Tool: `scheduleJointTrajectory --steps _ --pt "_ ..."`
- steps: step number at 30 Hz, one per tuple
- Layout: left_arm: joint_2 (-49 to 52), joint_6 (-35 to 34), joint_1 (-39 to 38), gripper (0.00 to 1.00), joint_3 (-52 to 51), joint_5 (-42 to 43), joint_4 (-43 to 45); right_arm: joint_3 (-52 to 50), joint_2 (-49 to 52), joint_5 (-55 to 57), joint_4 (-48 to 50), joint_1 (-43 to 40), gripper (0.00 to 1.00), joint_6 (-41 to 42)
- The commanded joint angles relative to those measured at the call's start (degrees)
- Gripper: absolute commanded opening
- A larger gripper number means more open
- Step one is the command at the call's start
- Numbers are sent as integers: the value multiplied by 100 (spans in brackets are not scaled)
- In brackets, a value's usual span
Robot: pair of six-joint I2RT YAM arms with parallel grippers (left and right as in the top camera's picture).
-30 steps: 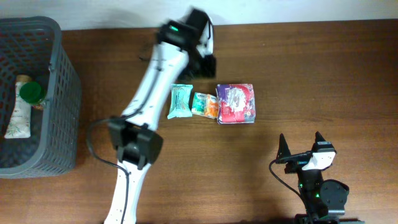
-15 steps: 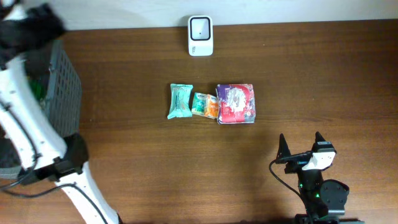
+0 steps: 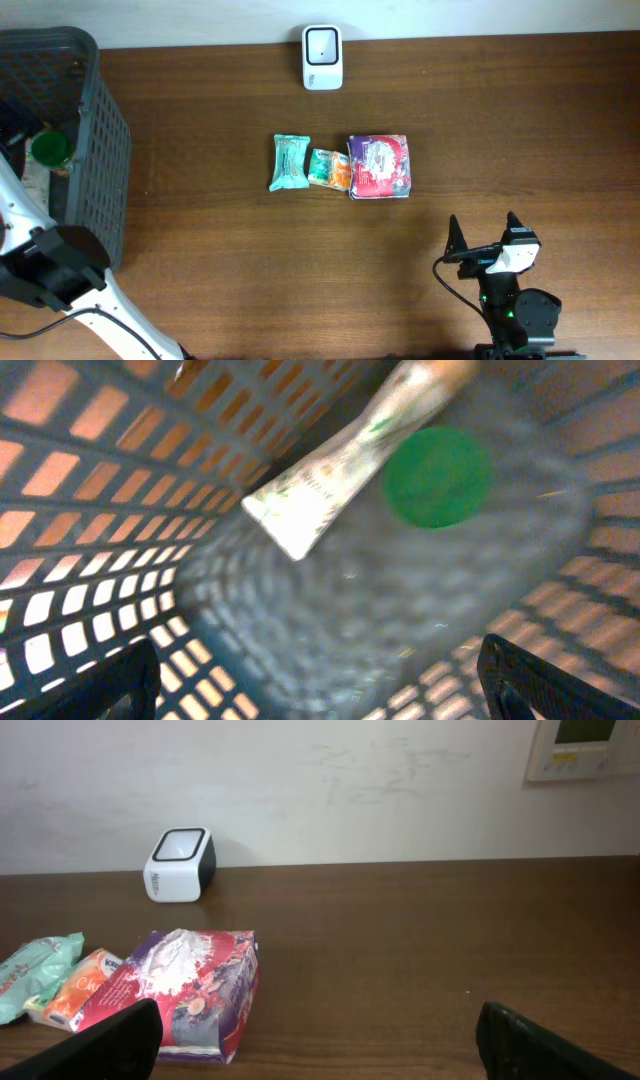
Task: Scan the item barcode
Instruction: 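Reach the left gripper into the basket and grasp the white Pantene tube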
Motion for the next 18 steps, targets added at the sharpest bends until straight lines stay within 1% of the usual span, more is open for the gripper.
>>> scheduleJointTrajectory --steps 1,3,7,9,11,14,18 --pt "-76 190 -4 100 -715 -859 238 -50 -37 50 -4 -28 99 22" --pt "-76 584 -7 100 -1130 -833 560 -50 -37 50 -4 -28 99 22" --pt "-76 1823 -22 100 -2044 -334 1266 -50 -37 50 -4 -28 99 22" --pt "-76 2417 -15 86 -2634 -247 1598 -50 -37 50 -4 -28 99 22" --pt "-76 2765 -17 85 -3112 -249 1974 -50 -37 50 -7 -28 99 22" --pt "-76 3145 -17 87 -3700 -249 2645 -50 -37 50 -4 -28 99 22" --pt "-74 3751 -17 86 -4002 -245 3432 -50 -37 50 -4 -28 99 22"
